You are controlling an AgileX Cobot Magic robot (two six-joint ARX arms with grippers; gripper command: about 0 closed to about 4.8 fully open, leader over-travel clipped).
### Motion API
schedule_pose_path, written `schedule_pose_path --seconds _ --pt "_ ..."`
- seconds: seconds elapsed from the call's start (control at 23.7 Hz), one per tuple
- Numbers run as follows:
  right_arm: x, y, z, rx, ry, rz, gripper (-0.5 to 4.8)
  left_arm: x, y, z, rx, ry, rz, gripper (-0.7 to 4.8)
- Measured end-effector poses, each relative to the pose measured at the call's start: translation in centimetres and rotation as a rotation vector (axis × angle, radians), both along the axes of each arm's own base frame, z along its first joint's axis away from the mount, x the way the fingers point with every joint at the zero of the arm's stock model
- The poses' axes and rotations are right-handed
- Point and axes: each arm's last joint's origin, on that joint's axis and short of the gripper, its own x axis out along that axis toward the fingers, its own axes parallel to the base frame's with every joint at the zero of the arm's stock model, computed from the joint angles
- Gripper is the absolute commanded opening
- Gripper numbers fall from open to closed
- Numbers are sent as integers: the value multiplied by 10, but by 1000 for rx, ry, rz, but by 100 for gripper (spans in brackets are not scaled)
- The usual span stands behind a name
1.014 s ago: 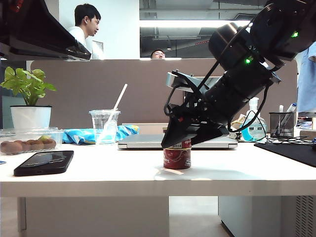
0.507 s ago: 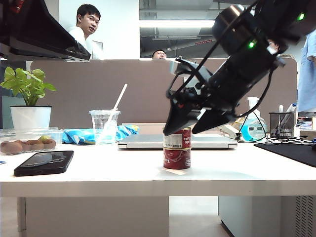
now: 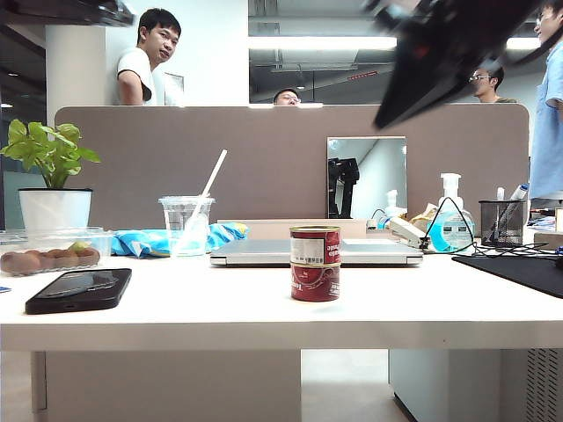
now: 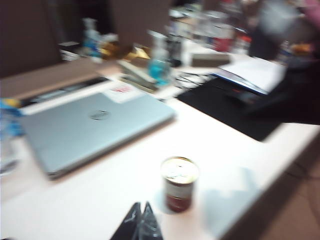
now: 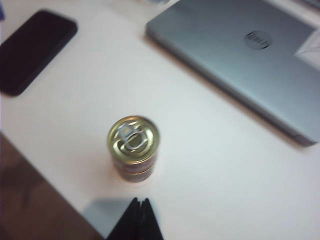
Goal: Stack a can of tomatoes on the right onto the can of tomatoes on the left.
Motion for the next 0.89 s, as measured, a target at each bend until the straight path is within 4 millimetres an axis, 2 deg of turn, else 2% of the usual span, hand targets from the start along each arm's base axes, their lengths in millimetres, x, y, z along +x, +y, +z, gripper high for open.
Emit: schedule_pose_path --seconds 0.17,0.34,0.68,0.89 --pt "-25 -18 15 135 -179 -170 -7 0 6 2 8 -22 185 -4" --pt "-32 -22 28 267 -215 -199 -5 0 6 2 10 -19 180 -4" --pt "-36 -22 16 245 -80 -173 -6 0 6 2 10 -18 177 -4" --pt "-36 -22 15 234 -67 -178 -6 0 6 2 10 -18 177 -4"
